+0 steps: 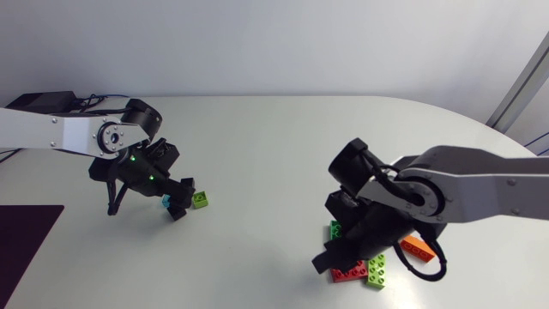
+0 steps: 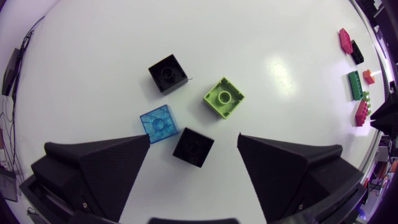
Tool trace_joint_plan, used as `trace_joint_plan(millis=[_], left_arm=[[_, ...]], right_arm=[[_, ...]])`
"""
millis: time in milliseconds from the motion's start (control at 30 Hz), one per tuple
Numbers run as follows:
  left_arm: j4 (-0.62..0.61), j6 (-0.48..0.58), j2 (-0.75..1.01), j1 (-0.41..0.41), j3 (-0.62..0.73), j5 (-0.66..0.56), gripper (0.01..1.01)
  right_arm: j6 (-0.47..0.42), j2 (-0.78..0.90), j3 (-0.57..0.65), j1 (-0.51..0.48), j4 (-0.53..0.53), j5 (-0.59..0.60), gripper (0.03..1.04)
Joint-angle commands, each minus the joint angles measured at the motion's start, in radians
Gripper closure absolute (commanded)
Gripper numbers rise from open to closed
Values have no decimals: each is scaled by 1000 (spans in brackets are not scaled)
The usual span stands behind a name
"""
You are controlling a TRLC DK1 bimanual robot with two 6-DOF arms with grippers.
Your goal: Sort duplo bricks by size, large to the right and small to the left
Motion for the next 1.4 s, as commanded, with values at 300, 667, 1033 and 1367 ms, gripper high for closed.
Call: trace_joint_plan(millis=[300,667,1033,1367], left_arm=[[13,24,19,13,-16,2,44],[18,24,28,16,-15,2,44],[20,32,28,21,-24,2,44],[20,29,22,19,-28,2,44]], right_arm=[[-99,64,-167,-111,49,8,1015],[-190,265,-1,-303,114,8,1015],[-153,164,31,-237,43,-3,1015],[-52,0,14,-54,-40,30,116]])
